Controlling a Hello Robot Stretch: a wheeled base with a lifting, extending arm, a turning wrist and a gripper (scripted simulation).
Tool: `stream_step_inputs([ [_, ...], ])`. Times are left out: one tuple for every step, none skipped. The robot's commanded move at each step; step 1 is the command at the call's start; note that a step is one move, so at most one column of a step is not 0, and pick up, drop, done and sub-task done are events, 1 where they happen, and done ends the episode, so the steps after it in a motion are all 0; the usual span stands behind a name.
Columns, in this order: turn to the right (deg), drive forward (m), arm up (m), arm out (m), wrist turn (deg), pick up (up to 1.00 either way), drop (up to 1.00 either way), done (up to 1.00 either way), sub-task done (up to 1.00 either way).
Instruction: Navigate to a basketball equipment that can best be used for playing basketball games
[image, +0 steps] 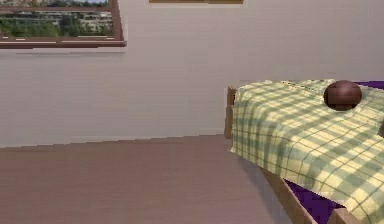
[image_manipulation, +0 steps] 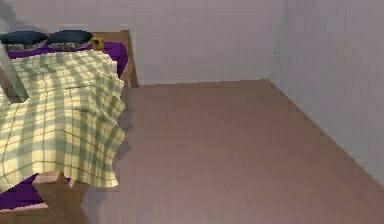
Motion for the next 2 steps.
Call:
stream_step_inputs([
  [0.0, 0.95, 0.0, 0.0, 0.0, 0.0, 0.0, 0.0, 0.0],
  [45.0, 0.0, 0.0, 0.0, 0.0, 0.0, 0.0, 0.0, 0.0],
])
